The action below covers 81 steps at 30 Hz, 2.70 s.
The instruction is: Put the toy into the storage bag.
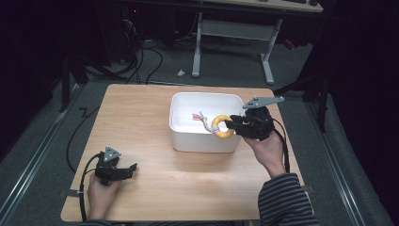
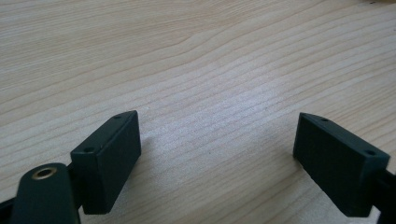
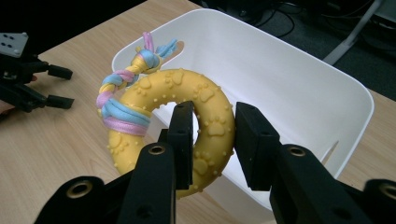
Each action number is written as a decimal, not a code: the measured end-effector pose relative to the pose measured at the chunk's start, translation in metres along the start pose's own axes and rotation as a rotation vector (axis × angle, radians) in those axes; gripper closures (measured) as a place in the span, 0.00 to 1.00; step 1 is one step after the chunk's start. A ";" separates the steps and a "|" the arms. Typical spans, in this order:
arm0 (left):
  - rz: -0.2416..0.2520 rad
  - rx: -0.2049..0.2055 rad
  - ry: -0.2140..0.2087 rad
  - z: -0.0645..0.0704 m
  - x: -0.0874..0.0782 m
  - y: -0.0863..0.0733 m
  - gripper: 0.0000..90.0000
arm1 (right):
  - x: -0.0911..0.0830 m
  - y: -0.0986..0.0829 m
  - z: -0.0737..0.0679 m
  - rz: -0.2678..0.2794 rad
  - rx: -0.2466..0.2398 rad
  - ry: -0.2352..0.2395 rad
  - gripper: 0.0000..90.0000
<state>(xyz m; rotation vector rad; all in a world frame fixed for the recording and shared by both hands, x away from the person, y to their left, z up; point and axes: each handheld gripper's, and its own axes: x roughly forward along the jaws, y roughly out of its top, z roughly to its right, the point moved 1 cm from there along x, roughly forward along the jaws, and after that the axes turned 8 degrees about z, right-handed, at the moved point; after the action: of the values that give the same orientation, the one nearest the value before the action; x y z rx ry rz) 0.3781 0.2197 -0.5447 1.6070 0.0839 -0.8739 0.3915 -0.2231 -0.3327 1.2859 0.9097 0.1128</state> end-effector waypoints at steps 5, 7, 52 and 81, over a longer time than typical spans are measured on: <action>0.000 -0.001 -0.001 0.000 0.000 0.000 0.17 | 0.008 0.002 0.007 -0.006 0.020 -0.014 0.77; -0.001 0.002 0.000 0.000 0.000 0.000 0.17 | 0.011 0.003 0.009 -0.010 0.027 -0.022 0.77; -0.003 0.004 0.000 0.000 0.000 0.000 0.17 | 0.059 -0.014 0.032 -0.130 0.097 -0.102 0.77; 0.002 -0.005 -0.004 -0.001 0.000 0.000 0.17 | 0.068 -0.020 0.031 -0.143 0.130 -0.072 0.60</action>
<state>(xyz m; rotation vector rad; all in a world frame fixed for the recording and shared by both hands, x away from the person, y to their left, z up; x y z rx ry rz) 0.3782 0.2204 -0.5446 1.6006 0.0813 -0.8744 0.4483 -0.2168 -0.3848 1.3312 0.9561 -0.1057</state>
